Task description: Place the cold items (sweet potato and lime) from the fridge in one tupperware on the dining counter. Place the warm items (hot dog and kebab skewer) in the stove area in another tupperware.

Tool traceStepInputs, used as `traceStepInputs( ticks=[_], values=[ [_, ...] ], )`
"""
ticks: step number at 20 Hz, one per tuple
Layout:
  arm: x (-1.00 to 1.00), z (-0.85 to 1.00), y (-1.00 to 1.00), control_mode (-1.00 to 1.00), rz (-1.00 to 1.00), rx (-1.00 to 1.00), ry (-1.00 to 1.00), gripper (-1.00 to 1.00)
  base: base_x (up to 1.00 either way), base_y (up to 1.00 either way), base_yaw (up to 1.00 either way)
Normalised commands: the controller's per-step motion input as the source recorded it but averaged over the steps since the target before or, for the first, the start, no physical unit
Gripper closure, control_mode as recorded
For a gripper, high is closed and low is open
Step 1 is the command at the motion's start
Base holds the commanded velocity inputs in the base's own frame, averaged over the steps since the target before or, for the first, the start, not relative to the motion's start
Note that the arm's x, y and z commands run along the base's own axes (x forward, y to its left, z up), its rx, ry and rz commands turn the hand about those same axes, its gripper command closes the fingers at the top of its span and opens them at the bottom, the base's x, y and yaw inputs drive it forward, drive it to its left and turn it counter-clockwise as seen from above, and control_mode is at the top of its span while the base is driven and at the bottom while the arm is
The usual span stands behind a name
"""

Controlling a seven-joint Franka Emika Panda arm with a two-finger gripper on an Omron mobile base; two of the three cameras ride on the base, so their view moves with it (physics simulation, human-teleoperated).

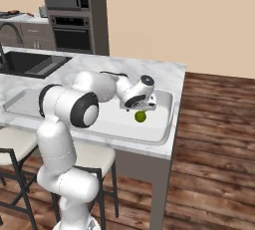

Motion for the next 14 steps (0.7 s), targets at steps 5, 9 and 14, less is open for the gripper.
traceStepInputs(
  ticks=[5, 9, 14],
  values=[
    [-0.7, 0.32, 0.25, -1.0, 0.14, 0.0, -0.41, -1.0, 0.0, 0.0, 0.0],
    [-0.51, 0.63, 0.16, -1.0, 0.06, 0.0, -0.32, -1.0, 0.0, 0.0, 0.0],
    [-0.32, 0.91, 0.12, -1.0, 0.02, 0.0, -0.08, -1.0, 0.0, 0.0, 0.0]
  ],
)
